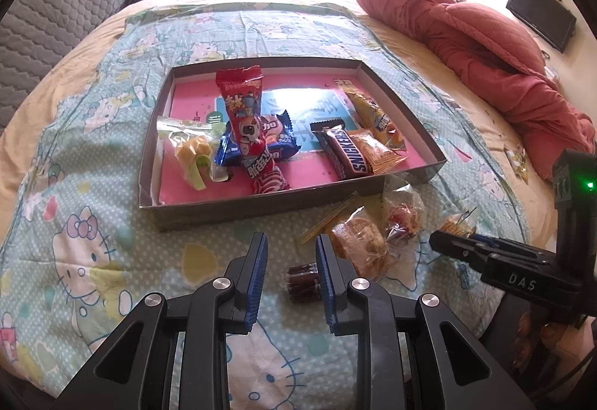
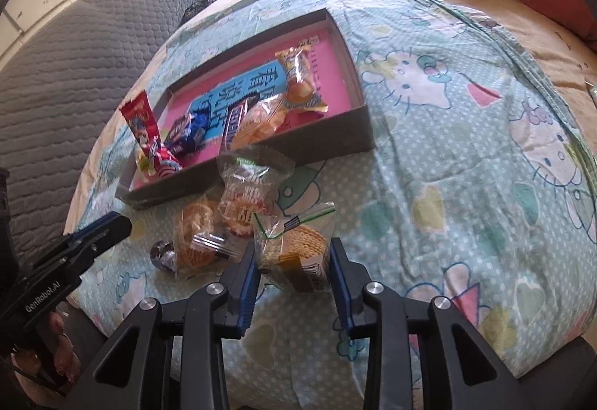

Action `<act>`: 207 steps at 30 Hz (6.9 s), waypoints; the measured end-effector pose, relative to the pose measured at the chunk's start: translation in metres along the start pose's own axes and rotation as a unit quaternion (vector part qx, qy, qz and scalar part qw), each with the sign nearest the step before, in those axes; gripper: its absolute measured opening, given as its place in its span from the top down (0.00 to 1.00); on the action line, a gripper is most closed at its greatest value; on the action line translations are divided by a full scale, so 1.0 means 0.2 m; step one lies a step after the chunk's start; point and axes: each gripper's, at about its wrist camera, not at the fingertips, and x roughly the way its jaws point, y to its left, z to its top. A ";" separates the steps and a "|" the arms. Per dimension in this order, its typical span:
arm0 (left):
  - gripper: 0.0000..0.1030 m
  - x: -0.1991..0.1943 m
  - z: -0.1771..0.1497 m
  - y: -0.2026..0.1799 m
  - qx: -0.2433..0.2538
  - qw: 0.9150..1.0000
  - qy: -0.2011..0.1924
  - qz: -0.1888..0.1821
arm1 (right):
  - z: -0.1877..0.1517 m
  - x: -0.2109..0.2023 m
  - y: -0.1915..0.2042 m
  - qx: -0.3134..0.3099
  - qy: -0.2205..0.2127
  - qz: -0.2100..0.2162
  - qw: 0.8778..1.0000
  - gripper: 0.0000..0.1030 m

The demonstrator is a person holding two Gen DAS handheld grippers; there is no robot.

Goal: Organize snacks
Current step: 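Lift the chocolate roll with the left gripper while the right gripper grasps the barcode-labelled muffin, then carry the chocolate roll into the tray while the right gripper carries the muffin there, then open both grippers to release the chocolate roll and muffin in the tray, then grasp the clear-wrapped round cake with the left gripper while the right gripper grasps the red-labelled cake bag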

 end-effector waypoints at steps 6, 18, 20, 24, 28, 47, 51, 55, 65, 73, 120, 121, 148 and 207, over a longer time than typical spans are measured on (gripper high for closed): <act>0.81 0.02 -0.01 0.02 -0.012 1.000 0.015 -0.017 | 0.05 -0.14 0.01 -0.004 -0.056 0.013 0.998 0.66; 0.71 0.09 -0.04 0.14 -0.074 0.993 0.059 -0.075 | 0.10 -0.20 0.07 -0.032 -0.081 0.037 0.995 0.66; 0.57 0.12 -0.05 0.13 -0.068 0.992 0.074 -0.081 | 0.09 -0.19 0.06 -0.031 -0.081 0.039 0.995 0.66; 0.52 0.19 -0.08 0.09 -0.065 0.990 0.100 -0.080 | 0.10 -0.19 0.04 -0.027 -0.081 0.042 0.995 0.66; 0.51 0.22 -0.08 0.05 -0.056 0.991 0.103 -0.069 | 0.10 -0.17 0.03 -0.023 -0.078 0.045 0.996 0.66; 0.64 0.09 -0.02 0.09 -0.050 0.996 0.042 -0.068 | 0.14 -0.22 0.10 -0.059 -0.112 0.052 0.991 0.66; 0.64 0.04 0.05 0.07 -0.042 0.997 0.021 -0.062 | 0.20 -0.22 0.14 -0.076 -0.130 0.048 0.987 0.66; 0.64 0.01 0.13 0.04 -0.038 0.998 0.008 -0.057 | 0.26 -0.21 0.15 -0.075 -0.143 0.049 0.986 0.66; 0.64 0.07 0.26 -0.08 -0.031 0.999 -0.001 -0.035 | 0.36 -0.19 0.10 -0.060 -0.152 0.051 0.985 0.66; 0.64 0.18 0.34 -0.14 -0.025 1.000 0.008 -0.008 | 0.39 -0.14 0.06 -0.061 -0.144 0.046 0.987 0.66; 0.64 0.37 0.33 -0.14 -0.026 0.999 0.034 0.013 | 0.36 0.15 0.05 -0.090 -0.090 0.010 0.992 0.65; 0.64 0.38 0.33 -0.14 -0.026 0.999 0.035 0.014 | 0.36 0.15 0.05 -0.092 -0.091 0.008 0.992 0.65; 0.45 0.29 0.33 -0.10 -0.051 0.998 0.027 -0.015 | 0.36 0.10 0.04 -0.091 -0.117 -0.020 0.989 0.59; 0.27 0.00 0.04 -0.02 -0.036 0.999 0.039 -0.007 | 0.15 -0.19 0.13 -0.040 -0.080 0.045 0.995 0.35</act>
